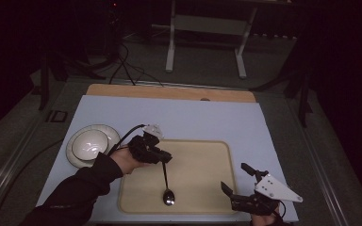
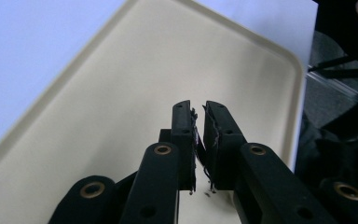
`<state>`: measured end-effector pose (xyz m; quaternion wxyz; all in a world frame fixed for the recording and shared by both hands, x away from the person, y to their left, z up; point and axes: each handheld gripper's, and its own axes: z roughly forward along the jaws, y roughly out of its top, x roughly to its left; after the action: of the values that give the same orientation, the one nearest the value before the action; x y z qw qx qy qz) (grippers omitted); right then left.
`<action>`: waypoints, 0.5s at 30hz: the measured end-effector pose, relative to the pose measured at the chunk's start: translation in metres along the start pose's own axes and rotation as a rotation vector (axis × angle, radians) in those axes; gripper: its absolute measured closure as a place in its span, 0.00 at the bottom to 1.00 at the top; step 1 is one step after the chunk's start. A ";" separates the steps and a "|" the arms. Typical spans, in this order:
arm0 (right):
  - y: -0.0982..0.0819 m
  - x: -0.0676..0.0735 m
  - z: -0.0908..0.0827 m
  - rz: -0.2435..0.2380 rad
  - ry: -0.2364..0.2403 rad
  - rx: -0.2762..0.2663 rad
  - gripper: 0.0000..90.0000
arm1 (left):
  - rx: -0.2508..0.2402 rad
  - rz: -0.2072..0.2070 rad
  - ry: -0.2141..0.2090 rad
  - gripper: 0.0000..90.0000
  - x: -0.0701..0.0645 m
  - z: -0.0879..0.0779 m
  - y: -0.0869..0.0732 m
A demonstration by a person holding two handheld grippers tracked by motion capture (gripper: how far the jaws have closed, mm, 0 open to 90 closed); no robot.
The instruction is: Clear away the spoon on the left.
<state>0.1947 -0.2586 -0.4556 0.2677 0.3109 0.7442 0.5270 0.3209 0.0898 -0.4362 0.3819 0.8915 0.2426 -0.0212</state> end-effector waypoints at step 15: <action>0.000 -0.001 0.000 0.004 0.000 0.004 0.13 | -0.022 -0.075 0.019 0.89 0.021 0.026 -0.001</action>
<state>0.1952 -0.2591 -0.4559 0.2663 0.3130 0.7445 0.5262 0.3428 0.0810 -0.4604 0.3883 0.8777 0.2797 -0.0241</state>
